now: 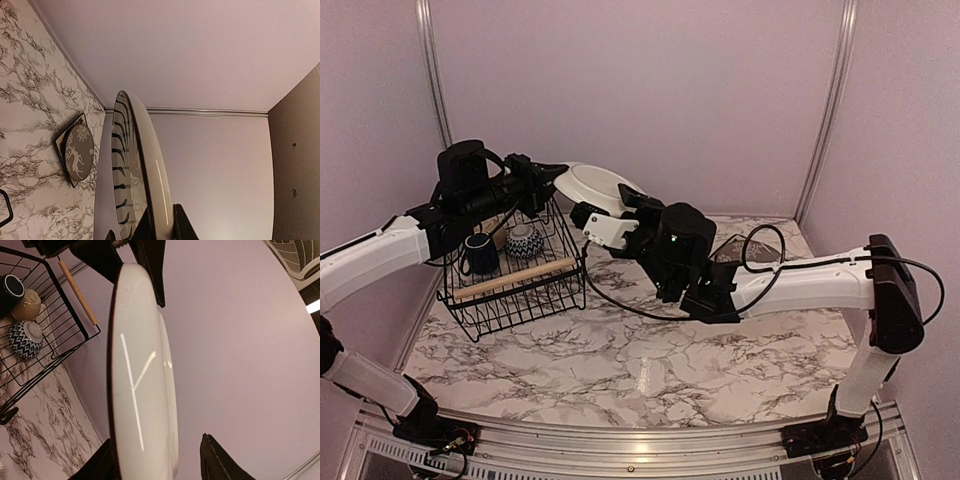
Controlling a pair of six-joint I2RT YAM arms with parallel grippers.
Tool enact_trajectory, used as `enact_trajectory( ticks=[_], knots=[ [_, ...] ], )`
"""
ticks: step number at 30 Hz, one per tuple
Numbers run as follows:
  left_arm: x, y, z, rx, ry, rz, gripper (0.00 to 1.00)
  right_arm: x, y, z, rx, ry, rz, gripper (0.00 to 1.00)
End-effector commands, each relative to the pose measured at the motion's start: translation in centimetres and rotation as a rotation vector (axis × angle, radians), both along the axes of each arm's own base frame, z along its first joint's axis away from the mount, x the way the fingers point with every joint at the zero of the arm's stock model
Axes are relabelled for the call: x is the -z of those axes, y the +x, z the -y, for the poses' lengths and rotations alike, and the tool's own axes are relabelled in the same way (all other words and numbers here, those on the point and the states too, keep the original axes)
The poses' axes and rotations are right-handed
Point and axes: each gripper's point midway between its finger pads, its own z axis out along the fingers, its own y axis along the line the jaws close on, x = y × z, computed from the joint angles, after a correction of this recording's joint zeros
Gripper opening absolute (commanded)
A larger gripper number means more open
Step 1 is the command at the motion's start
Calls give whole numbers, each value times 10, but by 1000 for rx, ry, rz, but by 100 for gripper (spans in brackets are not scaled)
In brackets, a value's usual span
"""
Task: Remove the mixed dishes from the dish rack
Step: Pass from the left arm to the right, then place the plate with another plate.
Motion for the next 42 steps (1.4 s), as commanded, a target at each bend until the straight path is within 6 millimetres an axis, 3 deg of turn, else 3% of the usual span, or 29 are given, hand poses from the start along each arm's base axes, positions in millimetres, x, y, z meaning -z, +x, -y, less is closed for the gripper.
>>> enact_trajectory(
  ticks=[1,9,17,21,25,27,30,33,37,42],
  knots=[
    [-66,-19,-9,13,-127,177,0,-36,4,4,60,92,69,53],
    [-61,-24,-11,17,-119,170,0,-32,10,-5,70,77,76,44],
    [-60,-25,-9,32,-120,174,0,-38,13,-6,70,103,63,21],
    [-54,-24,-10,22,-115,166,0,-50,14,2,101,153,88,1],
    [-53,-23,-12,14,-108,176,4,-62,17,11,124,198,95,0],
    [-54,-23,-13,9,-99,193,14,-67,17,17,127,226,92,0],
    [-61,-24,-17,-4,-78,237,42,-81,19,34,127,314,71,0],
    [-66,-25,-24,-35,-35,272,64,-93,27,58,111,451,-2,0],
    [-72,-28,-33,-79,41,318,79,-106,45,106,127,647,-79,0],
    [-74,-32,-51,-154,155,354,90,-91,82,170,87,851,-297,0]
  ],
)
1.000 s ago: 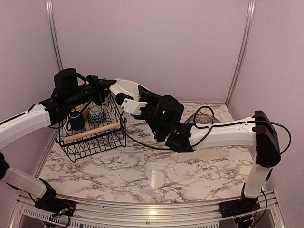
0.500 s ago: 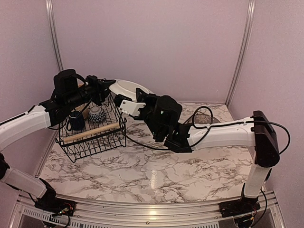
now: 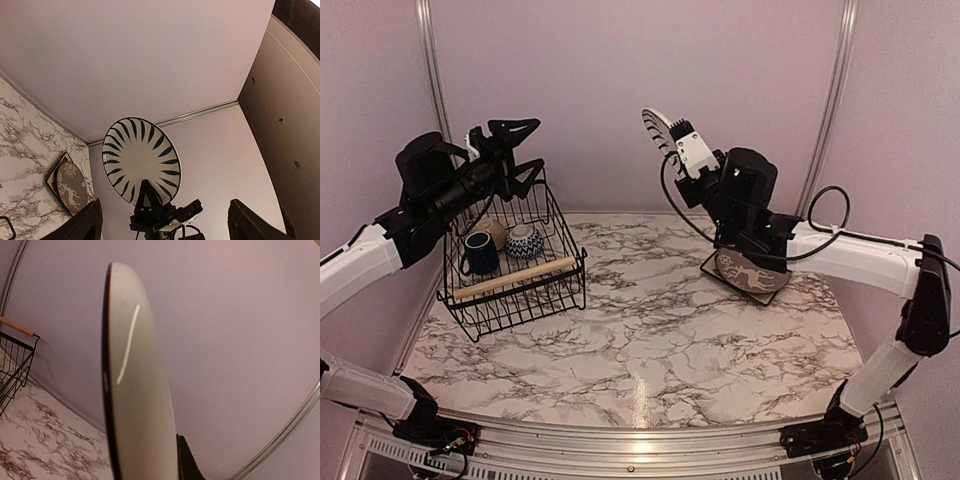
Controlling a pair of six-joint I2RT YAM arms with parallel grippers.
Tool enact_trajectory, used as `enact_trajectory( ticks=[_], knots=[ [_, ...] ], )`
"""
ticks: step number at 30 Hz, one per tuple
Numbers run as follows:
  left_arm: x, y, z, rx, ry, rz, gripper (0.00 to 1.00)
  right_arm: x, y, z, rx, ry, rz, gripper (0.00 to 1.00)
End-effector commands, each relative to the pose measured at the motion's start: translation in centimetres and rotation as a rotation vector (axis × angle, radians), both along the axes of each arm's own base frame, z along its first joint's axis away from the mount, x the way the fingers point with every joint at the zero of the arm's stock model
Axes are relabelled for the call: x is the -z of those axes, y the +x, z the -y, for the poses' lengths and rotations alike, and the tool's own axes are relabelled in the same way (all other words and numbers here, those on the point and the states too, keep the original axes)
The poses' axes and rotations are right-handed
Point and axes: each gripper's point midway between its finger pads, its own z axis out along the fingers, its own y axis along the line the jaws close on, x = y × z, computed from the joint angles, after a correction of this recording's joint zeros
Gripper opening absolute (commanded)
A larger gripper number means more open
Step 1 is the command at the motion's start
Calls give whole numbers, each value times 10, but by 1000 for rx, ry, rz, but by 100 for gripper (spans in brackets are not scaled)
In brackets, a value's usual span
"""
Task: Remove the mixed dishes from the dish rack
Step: Place the plate with another plate.
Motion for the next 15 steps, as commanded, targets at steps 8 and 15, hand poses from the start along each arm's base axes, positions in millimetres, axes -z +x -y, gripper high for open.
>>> enact_trajectory(
  ticks=[8,15],
  knots=[
    [-14,-13,-44,-199,218,105,99,17,40,159,-315,906,-418,0],
    [-11,-15,-54,-246,269,111,99,83,35,217,-449,1291,-640,0]
  ],
)
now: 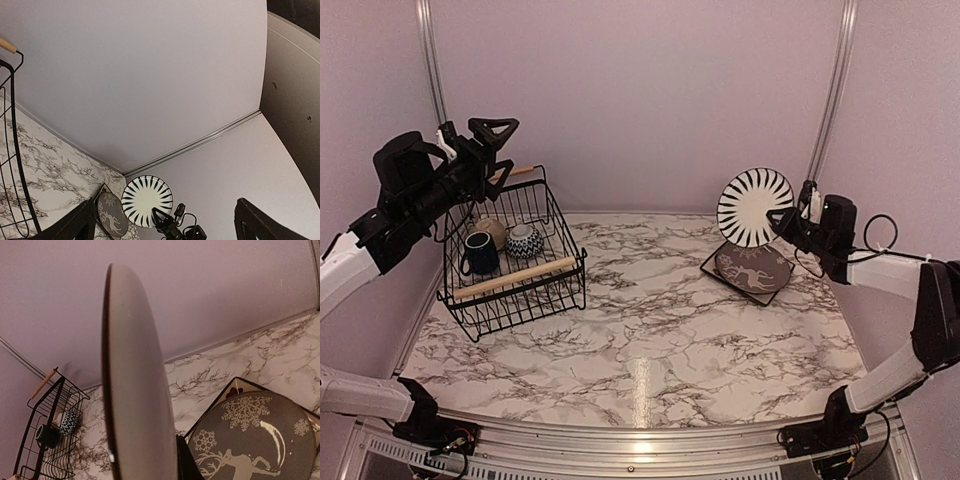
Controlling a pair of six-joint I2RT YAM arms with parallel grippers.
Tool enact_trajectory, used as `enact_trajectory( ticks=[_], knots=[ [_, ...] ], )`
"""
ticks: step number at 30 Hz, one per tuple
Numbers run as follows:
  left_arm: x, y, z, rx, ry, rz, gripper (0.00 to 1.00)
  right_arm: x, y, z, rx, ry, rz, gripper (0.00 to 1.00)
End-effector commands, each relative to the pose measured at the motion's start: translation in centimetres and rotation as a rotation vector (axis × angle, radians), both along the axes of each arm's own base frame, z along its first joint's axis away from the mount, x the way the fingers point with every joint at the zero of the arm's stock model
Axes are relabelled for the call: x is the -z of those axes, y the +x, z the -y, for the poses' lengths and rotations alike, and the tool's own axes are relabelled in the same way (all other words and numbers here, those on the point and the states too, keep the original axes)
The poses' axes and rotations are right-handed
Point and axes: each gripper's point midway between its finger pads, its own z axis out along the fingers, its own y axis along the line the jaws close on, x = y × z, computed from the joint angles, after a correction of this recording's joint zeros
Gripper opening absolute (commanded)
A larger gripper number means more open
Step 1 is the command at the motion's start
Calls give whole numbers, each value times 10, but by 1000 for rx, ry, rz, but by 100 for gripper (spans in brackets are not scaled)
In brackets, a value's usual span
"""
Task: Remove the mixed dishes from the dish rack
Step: Place the plate with another plate.
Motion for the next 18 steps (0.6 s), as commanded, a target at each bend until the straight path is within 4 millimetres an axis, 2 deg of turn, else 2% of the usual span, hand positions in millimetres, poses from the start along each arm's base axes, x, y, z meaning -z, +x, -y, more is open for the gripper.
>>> enact_trajectory(
  ticks=[1,5,9,14,18],
  knots=[
    [-2,-3,-10,-39,65,16,99,-37,-19,0,-234,420,60,0],
    [3,-3,-10,-38,79,7,99,2,-11,31,-178,548,-49,0],
    [3,-5,-11,-38,82,9,99,44,2,47,-134,580,-157,0],
    [3,-6,-12,-41,88,8,99,66,12,55,-93,568,-182,0],
    [5,-5,-10,-34,96,5,99,69,20,63,-50,510,-165,0]
  ],
)
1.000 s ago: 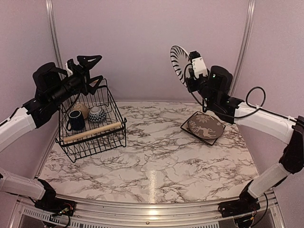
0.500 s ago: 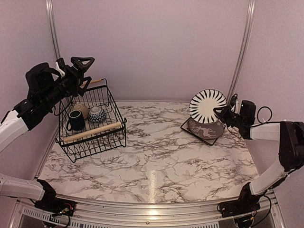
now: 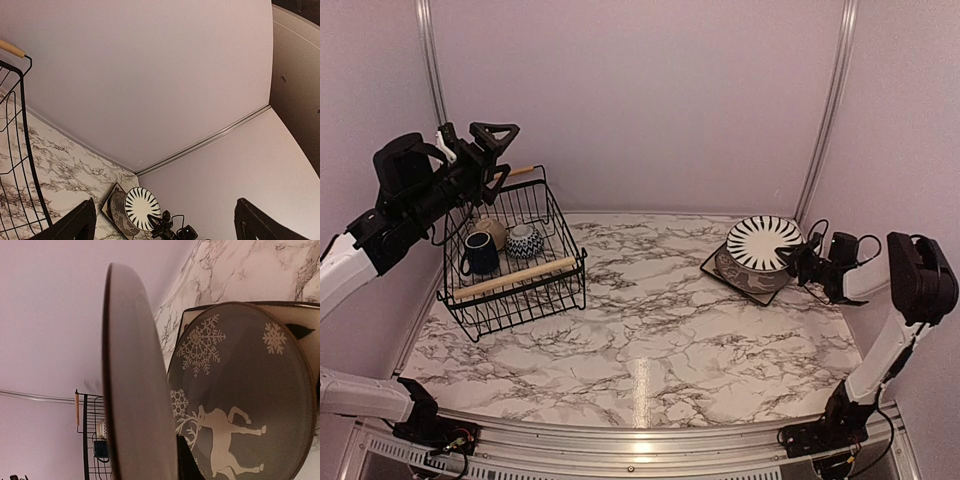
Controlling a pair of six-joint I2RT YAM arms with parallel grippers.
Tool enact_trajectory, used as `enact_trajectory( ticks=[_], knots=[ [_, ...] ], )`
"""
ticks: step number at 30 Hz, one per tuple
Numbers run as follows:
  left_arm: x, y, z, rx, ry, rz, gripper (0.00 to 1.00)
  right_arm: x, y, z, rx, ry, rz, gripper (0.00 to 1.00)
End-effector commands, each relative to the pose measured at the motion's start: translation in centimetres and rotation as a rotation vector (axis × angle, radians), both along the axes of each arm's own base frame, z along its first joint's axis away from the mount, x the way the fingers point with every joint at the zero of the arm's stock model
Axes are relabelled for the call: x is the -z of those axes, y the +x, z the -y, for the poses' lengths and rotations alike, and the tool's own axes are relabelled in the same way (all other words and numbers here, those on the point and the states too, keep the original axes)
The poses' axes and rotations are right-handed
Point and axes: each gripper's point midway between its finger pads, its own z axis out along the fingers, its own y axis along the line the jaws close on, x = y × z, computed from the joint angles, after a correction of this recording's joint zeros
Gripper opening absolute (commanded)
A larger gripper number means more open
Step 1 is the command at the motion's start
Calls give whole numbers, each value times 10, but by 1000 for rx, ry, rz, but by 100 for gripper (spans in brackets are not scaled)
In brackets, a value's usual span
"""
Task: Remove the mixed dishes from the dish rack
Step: Place the plate with another plate.
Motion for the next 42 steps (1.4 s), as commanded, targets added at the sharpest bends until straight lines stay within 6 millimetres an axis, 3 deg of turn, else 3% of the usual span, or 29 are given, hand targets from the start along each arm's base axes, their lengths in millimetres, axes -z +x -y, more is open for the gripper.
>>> enact_trajectory(
  ticks=[1,13,25,42],
  knots=[
    [-3,-3,-5,-10,22,11,99,-63,23,6,-1,-82,228,0],
    [-1,2,2,7,22,3,99,-36,30,10,5,-119,191,0],
    [2,4,5,17,33,0,99,-10,34,0,-35,-76,154,0],
    [11,8,14,52,46,-15,99,11,33,-3,-47,-131,91,12]
  ],
)
